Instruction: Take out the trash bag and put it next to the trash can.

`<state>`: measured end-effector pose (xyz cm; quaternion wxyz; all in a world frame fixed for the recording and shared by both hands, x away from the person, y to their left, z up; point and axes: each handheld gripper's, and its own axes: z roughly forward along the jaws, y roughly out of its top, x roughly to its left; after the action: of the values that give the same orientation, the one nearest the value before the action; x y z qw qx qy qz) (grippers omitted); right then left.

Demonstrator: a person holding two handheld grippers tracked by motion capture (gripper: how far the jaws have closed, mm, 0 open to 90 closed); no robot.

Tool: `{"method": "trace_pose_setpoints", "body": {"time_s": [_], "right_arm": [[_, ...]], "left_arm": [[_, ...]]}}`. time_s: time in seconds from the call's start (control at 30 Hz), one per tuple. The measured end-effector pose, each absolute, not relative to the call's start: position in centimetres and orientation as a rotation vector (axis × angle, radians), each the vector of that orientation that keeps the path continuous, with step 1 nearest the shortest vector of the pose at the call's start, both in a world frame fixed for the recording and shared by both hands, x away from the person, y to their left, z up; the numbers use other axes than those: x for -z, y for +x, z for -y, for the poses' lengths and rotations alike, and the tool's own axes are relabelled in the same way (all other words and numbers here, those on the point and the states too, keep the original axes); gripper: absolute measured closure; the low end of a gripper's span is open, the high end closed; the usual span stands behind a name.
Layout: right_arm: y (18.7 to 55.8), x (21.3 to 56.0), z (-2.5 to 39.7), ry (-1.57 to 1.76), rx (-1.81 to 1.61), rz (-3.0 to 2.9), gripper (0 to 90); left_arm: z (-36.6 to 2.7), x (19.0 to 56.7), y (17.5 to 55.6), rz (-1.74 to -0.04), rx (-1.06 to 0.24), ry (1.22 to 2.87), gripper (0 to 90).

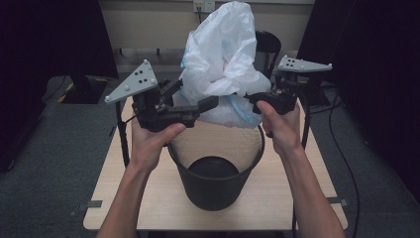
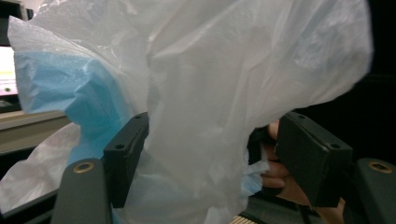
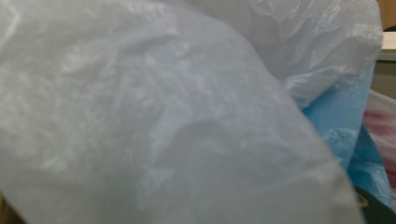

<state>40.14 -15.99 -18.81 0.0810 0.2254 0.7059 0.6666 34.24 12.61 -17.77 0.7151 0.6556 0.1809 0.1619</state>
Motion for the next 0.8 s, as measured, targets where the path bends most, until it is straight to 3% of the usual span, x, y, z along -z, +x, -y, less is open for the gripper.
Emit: {"method": "trace_pose_setpoints", "body": {"time_s": [0.8], "right_arm": [[45.6,20.3,18.6,0.852,-1.881,-1.983,88.0]], "left_arm": [[-13.9,19.4,35.3,-0.505,-0.372,1.485,27.5]]}}
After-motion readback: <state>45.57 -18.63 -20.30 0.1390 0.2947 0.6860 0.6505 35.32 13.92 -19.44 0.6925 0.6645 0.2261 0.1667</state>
